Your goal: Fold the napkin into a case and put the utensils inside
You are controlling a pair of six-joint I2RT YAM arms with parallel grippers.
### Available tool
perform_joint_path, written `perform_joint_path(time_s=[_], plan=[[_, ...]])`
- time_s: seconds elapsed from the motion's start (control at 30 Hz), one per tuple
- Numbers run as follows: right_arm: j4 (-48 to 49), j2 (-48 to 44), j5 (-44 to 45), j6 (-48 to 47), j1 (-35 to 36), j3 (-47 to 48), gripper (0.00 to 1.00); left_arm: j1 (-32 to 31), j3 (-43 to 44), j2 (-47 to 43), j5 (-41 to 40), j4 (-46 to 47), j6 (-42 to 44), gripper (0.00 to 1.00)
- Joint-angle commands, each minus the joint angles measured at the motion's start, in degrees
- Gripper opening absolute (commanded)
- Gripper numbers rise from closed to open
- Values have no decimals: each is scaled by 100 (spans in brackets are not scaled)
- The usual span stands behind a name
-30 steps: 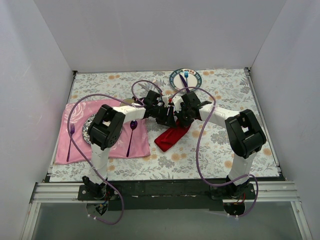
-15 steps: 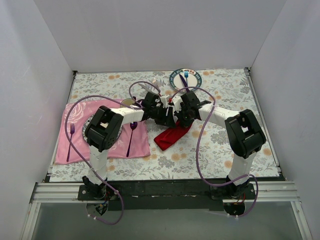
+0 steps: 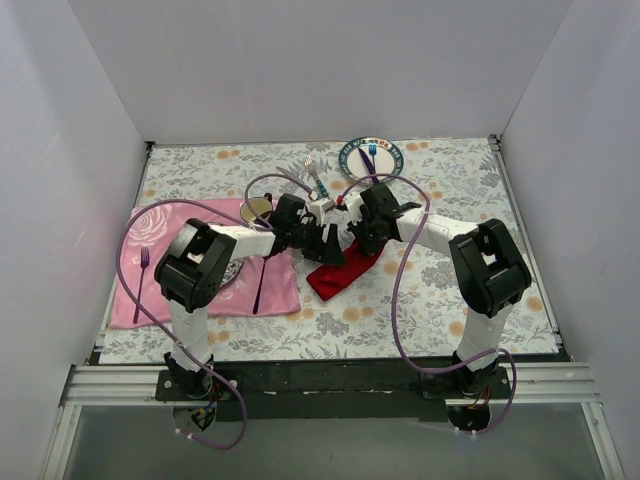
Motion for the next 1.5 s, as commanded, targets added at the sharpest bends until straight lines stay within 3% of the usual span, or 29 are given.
perform_joint_path(time_s=[0.0,0.43,0.87,0.97,1.17,1.23,1.47], plan=[[-61,206,204,207,-15,-198,1,-90,-620,-378,-98,-13,65,64],[-105,224,152,321,-15,-190,1,-406,-971,-634,-872,242,873,59],[-412,136,-50,252,-7,21,1,-363,-831,-458,-1171,-127,917,16],[-535,66,-164,155,-7,231,10,-354,-770,-396,-1179,-198,987,9],[-869,-311,-621,-91,-24,689,28,-354,-647,-273,-1153,-400,1154,5],[-983,-461,-849,-197,-59,785,39,-354,-638,-273,-1109,-400,1189,5],[-529,-1137,-1009,-908,-541,427,50,-345,-594,-221,-1030,-470,1321,5]])
